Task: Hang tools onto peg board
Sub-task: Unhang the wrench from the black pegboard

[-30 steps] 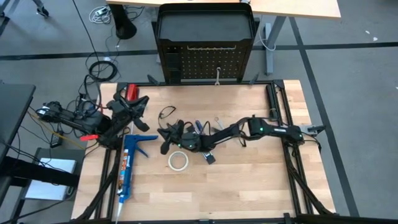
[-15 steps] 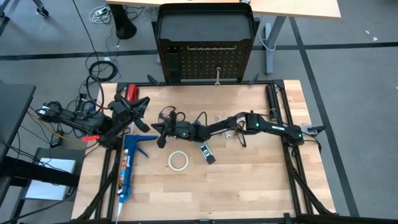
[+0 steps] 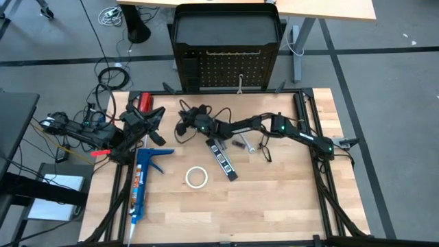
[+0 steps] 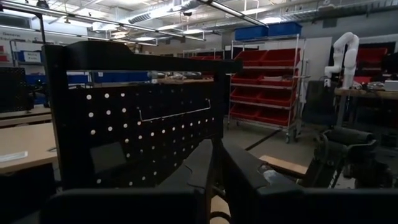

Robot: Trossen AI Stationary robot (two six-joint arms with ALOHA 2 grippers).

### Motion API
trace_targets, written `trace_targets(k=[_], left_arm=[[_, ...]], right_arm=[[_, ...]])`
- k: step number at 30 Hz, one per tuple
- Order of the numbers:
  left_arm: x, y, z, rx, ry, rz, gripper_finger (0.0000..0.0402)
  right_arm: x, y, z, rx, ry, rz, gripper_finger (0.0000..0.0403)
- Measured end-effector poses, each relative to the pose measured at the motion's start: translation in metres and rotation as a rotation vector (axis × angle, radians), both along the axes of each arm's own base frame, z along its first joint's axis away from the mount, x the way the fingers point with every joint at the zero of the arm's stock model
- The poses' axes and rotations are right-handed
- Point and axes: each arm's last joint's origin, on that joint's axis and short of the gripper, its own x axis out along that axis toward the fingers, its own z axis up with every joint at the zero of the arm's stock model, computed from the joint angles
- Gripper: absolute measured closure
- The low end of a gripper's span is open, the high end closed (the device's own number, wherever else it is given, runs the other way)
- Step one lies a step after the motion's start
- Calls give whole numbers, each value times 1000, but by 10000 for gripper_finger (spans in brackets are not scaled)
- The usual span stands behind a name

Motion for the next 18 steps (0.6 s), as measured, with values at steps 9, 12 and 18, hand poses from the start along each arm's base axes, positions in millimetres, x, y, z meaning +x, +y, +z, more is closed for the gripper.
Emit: trace_targets(k=[9, 12, 18], left_arm=[[0, 0, -2, 17, 29, 5, 365], [0, 0, -2, 18, 30, 5, 365], [0, 0, -1, 19, 30, 5, 365]], right_arm=[[-9, -3, -4, -52, -19, -93, 327], [-12, -2, 5, -88, -141, -117, 330], [-9, 23, 50, -118, -151, -54, 344]])
